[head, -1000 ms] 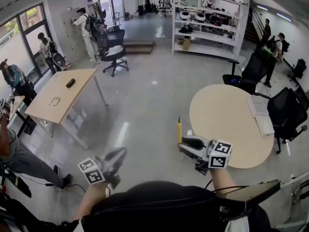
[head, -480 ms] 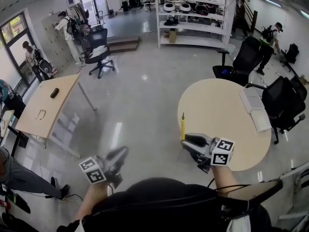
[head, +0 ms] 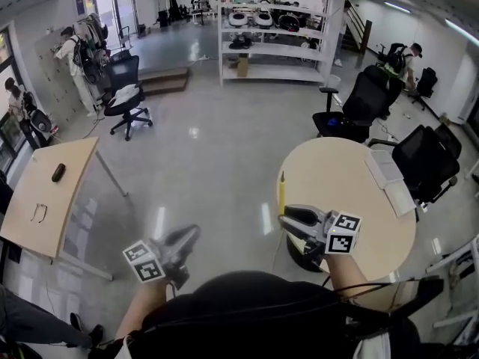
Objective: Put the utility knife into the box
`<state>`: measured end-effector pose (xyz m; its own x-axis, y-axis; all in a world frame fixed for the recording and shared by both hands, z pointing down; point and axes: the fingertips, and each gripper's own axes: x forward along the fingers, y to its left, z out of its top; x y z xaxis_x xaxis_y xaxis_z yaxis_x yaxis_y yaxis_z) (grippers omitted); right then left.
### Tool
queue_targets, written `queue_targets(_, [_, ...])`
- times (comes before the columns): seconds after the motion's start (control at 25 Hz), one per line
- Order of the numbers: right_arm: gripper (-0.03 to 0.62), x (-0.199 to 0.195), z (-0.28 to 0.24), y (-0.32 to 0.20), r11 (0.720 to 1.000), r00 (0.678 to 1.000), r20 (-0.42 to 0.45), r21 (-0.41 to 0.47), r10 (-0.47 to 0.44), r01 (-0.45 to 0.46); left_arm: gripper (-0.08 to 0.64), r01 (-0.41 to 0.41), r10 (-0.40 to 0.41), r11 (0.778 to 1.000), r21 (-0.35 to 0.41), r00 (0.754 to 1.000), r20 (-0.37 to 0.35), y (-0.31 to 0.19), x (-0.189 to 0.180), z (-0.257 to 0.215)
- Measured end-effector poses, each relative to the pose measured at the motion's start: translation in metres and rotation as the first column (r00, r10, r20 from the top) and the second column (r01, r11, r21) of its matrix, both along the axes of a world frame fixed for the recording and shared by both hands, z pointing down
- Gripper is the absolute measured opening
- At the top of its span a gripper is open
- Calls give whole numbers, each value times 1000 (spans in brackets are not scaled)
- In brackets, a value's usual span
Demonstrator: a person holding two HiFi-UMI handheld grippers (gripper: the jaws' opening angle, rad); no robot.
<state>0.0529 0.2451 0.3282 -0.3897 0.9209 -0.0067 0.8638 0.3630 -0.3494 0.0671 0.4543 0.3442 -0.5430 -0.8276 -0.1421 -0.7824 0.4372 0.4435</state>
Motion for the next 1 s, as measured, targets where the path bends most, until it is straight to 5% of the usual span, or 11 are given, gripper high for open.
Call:
queue_targets(0.2, [132, -66, -14, 65, 999, 999, 21, -7, 33, -33, -2, -35, 35, 999, -16, 999, 24, 64, -75, -11])
queue_targets(0.4, [132, -111, 3, 86, 997, 998, -7, 37, 70, -70, -2, -90, 90, 996, -9, 996, 3, 77, -135, 0])
queue_targets(0.72, [132, -185, 20, 32, 981, 980, -49, 19, 193, -192, -2, -176, 176, 984, -3, 984, -35, 37, -221, 18])
queue_targets(1.0, [132, -270, 12, -63, 975, 975, -6, 5, 223, -223, -2, -219, 219, 975, -38, 976, -3, -62, -302, -5])
